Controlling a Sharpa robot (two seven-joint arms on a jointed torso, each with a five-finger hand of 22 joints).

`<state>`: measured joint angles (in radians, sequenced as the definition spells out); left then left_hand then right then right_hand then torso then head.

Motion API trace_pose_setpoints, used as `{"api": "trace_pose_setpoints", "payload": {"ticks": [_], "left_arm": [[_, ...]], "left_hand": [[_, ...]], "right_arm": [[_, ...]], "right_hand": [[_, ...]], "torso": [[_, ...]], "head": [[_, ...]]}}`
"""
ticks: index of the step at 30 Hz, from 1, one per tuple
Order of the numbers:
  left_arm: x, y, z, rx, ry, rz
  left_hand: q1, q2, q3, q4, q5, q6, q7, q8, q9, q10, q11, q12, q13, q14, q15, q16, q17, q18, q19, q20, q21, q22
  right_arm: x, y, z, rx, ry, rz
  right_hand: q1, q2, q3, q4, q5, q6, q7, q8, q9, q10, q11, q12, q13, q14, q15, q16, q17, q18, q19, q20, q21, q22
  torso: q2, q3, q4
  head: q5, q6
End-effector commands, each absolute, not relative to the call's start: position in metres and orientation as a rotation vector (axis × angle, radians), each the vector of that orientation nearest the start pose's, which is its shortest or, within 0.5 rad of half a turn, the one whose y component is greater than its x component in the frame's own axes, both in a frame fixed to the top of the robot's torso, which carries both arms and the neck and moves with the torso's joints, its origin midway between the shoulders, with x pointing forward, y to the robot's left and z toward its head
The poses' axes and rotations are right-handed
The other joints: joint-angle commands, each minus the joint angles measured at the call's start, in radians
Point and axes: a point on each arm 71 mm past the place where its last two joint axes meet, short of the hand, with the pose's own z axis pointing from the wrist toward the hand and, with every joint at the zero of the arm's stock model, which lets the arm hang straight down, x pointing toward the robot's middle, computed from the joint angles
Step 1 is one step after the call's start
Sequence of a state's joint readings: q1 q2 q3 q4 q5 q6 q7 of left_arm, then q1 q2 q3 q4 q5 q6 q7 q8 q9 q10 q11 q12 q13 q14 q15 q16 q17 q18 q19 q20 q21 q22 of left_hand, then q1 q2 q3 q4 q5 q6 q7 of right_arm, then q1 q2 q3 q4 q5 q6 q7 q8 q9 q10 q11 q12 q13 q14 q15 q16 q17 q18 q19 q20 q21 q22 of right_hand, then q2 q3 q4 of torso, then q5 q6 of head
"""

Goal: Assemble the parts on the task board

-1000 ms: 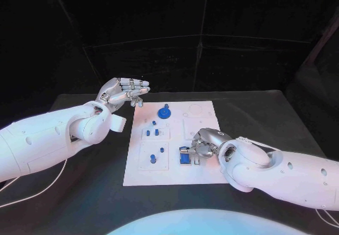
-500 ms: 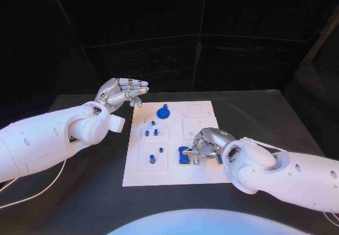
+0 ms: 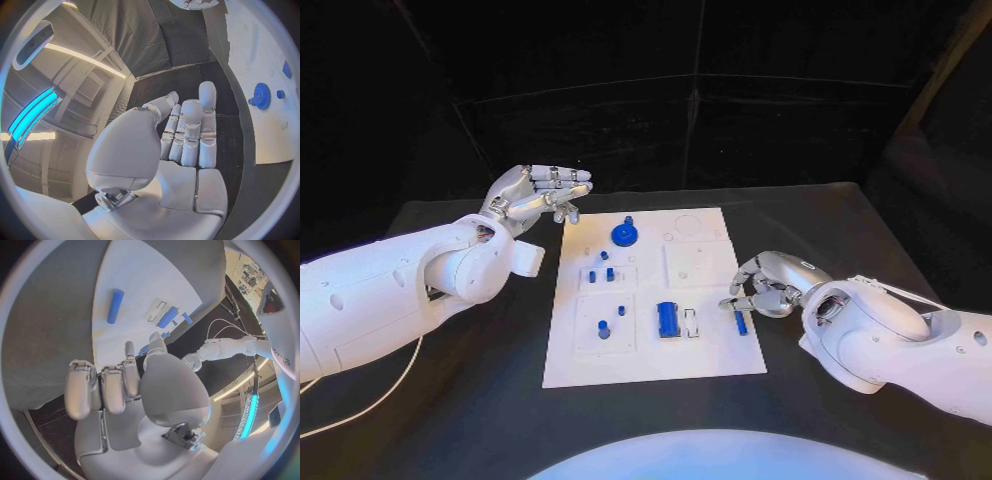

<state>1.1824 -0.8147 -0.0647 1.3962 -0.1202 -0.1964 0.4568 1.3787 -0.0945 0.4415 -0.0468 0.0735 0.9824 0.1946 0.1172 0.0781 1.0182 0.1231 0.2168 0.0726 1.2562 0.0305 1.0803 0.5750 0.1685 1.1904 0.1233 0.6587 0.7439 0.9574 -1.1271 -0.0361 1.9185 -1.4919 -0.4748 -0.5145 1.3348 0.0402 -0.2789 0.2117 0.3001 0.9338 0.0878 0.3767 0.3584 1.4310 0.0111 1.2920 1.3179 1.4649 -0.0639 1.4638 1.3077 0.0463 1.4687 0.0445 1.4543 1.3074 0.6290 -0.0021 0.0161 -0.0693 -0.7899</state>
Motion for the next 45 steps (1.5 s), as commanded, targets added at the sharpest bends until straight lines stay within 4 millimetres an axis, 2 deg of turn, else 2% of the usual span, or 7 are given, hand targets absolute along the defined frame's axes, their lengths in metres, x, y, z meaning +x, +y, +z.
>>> {"api": "trace_pose_setpoints", "payload": {"ticks": [1,8,20,24,35,41,45], "left_arm": [[0.503,0.225,-0.196,-0.956,1.446,-1.57],[0.502,0.225,-0.196,-0.957,1.448,-1.57],[0.502,0.226,-0.196,-0.958,1.447,-1.567],[0.503,0.226,-0.196,-0.958,1.446,-1.567],[0.503,0.227,-0.196,-0.959,1.446,-1.564],[0.503,0.227,-0.196,-0.959,1.447,-1.564],[0.503,0.227,-0.196,-0.958,1.447,-1.565]], "left_hand": [[-0.009,0.005,-0.007,0.0,0.006,-0.004,-0.001,0.007,-0.001,-0.008,0.002,0.004,-0.001,-0.005,0.001,0.003,-0.002,0.015,-0.004,0.004,-0.005,-0.001],[-0.009,0.005,-0.007,0.0,0.006,-0.004,-0.001,0.007,-0.001,-0.008,0.002,0.004,-0.001,-0.005,0.001,0.003,-0.002,0.015,-0.004,0.004,-0.005,-0.001],[-0.009,0.005,-0.007,0.0,0.006,-0.004,-0.001,0.007,-0.001,-0.008,0.002,0.004,-0.001,-0.005,0.001,0.003,-0.002,0.015,-0.004,0.004,-0.005,-0.001],[-0.009,0.005,-0.007,0.0,0.006,-0.004,-0.001,0.007,-0.001,-0.008,0.002,0.004,-0.001,-0.005,0.001,0.003,-0.002,0.015,-0.004,0.004,-0.005,-0.001],[-0.009,0.005,-0.008,0.0,0.006,-0.003,-0.002,0.008,-0.001,-0.007,0.001,0.006,-0.001,-0.005,0.0,0.003,-0.002,0.015,-0.004,0.004,-0.005,-0.002],[-0.009,0.005,-0.008,0.0,0.006,-0.003,-0.002,0.008,-0.001,-0.007,0.001,0.006,-0.001,-0.005,0.0,0.003,-0.002,0.015,-0.004,0.004,-0.005,-0.002],[-0.009,0.005,-0.008,0.0,0.006,-0.003,-0.002,0.008,-0.001,-0.007,0.001,0.006,-0.001,-0.005,0.0,0.003,-0.002,0.015,-0.004,0.004,-0.005,-0.002]], "right_arm": [[0.366,-0.245,-0.244,0.182,1.862,0.43],[0.368,-0.25,-0.251,0.119,1.925,0.343],[0.371,-0.252,-0.259,0.048,1.978,0.276],[0.371,-0.252,-0.259,0.03,1.976,0.263],[0.37,-0.249,-0.261,-0.012,1.998,0.249],[0.37,-0.247,-0.264,-0.029,2.025,0.243],[0.371,-0.246,-0.267,-0.037,2.037,0.239]], "right_hand": [[0.018,0.009,-0.002,-0.005,0.009,0.006,0.005,-0.005,-0.002,-0.004,0.001,-0.014,0.021,0.067,0.007,-0.006,0.053,0.0,0.009,0.008,-0.004,0.057],[0.01,0.01,-0.012,0.004,0.021,0.039,-0.001,-0.006,-0.004,0.002,-0.003,-0.006,0.03,0.069,0.005,-0.001,0.063,0.0,0.008,0.008,-0.005,0.057],[-0.011,0.007,-0.03,0.025,0.006,0.055,-0.006,-0.009,-0.003,0.003,-0.006,-0.006,0.031,0.07,0.002,0.001,0.067,0.0,0.008,0.005,-0.005,0.057],[-0.013,0.007,-0.031,0.027,0.004,0.056,-0.006,-0.009,-0.003,0.003,-0.007,-0.006,0.032,0.07,0.001,0.001,0.067,0.0,0.008,0.005,-0.006,0.057],[-0.02,0.003,-0.039,0.038,-0.013,0.069,-0.01,-0.007,0.0,0.004,-0.01,-0.005,0.034,0.07,-0.001,0.002,0.071,0.0,0.009,0.003,-0.004,0.06],[-0.015,0.003,-0.039,0.038,-0.017,0.075,-0.013,-0.005,0.003,0.005,-0.012,-0.004,0.035,0.07,-0.002,0.003,0.072,0.0,0.009,0.002,-0.004,0.06],[0.018,0.01,-0.028,0.023,-0.008,0.08,-0.016,-0.004,0.006,0.005,-0.015,-0.005,0.036,0.07,-0.005,0.003,0.072,0.0,0.01,-0.002,-0.004,0.061]], "torso": [[0.001,0.0014,-0.0004],[0.002,0.0007,0.0058],[0.0,0.0009,0.0033],[0.001,0.0009,0.005],[0.001,0.0009,0.0046],[0.001,0.0004,0.0047],[0.001,0.0009,0.0053]], "head": [[-0.005,-0.001],[-0.012,-0.003],[-0.009,-0.007],[-0.009,-0.007],[-0.006,-0.008],[-0.007,-0.009],[-0.008,-0.011]]}}
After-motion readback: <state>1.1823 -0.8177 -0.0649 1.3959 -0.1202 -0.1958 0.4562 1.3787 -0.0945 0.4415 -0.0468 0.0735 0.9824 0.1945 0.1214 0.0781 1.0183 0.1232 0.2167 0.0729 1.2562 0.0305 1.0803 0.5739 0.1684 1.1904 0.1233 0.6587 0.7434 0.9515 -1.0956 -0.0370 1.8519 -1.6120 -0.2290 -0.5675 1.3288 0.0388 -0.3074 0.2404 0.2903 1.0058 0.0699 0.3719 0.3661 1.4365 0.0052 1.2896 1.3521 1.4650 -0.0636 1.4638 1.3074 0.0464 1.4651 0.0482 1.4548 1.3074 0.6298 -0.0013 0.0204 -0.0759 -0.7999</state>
